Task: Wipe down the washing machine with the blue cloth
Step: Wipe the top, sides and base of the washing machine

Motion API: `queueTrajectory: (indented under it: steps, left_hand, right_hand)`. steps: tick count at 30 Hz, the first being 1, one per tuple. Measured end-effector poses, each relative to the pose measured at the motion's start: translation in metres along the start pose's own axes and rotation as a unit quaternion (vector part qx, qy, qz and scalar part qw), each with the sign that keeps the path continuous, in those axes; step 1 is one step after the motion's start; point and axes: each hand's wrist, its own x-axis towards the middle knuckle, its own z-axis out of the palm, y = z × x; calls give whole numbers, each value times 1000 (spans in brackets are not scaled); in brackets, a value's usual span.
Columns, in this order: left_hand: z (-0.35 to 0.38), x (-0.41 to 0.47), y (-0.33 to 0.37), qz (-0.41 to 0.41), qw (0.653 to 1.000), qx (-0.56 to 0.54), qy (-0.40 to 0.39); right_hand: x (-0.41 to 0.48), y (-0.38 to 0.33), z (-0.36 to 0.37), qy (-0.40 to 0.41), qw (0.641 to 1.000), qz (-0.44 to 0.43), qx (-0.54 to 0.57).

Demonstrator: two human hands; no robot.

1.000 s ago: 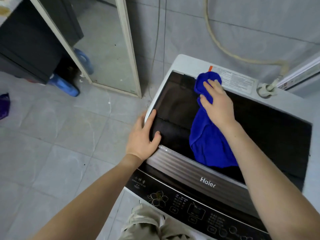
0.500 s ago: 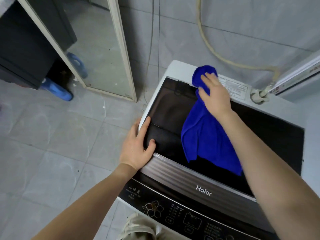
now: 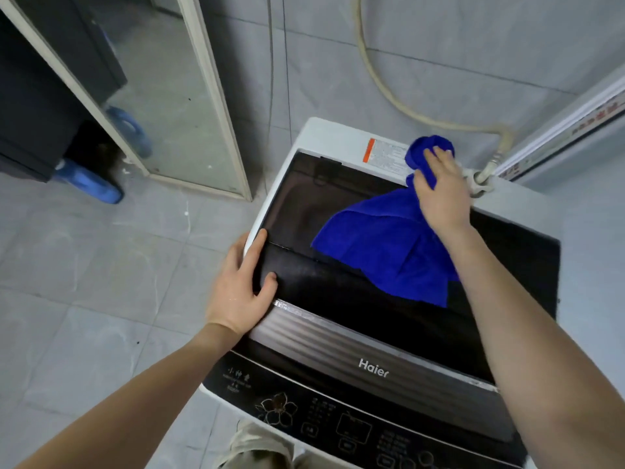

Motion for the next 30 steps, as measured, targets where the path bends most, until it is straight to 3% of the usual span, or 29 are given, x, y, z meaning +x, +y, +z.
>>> queueTrajectory:
  steps: [3,5,10,14,16,19,21,23,25,28,30]
  left_hand:
    - [1,0,0,-1,1000,5,-2]
    - [0,-1,0,-5,1000,9,2]
    - [-1,-1,0,-6,1000,-1,-1]
    - [0,-2,-3,-6,1000,-9,-7]
    - [-1,-1,-5,-10,1000,-10,-15]
    - [-8,-4,-8,-33,996,-69,-45]
    - [-17,-12,-15,-49,988,-128,-69]
    - [-27,-30,-27,-65,983,-147,-88]
    - [-36,-51,-39,-89,975,-175,-105]
    - [-45,-79,-52,-135,954,-238,-119]
    - [-47,-90,-57,-159,942,-270,-117]
  right_hand:
    - [4,-2,4,28,997,58,-35]
    - [9,-30,23,32,997,40,-52]
    - [-33,-106,76,-59,985,-159,-16]
    - [-99,-79,67,-108,961,-254,-15]
    - [-121,-44,46,-113,964,-238,-14]
    - [-137,3,12,-71,988,-134,-17]
    - [-140,13,3,-29,998,-57,-26]
    - [-147,-4,13,-13,998,-51,-29]
    - [-157,-38,39,-53,989,-137,-19]
    - [-165,-86,79,-148,945,-289,-31]
    - [-156,-108,88,-171,938,-301,-16]
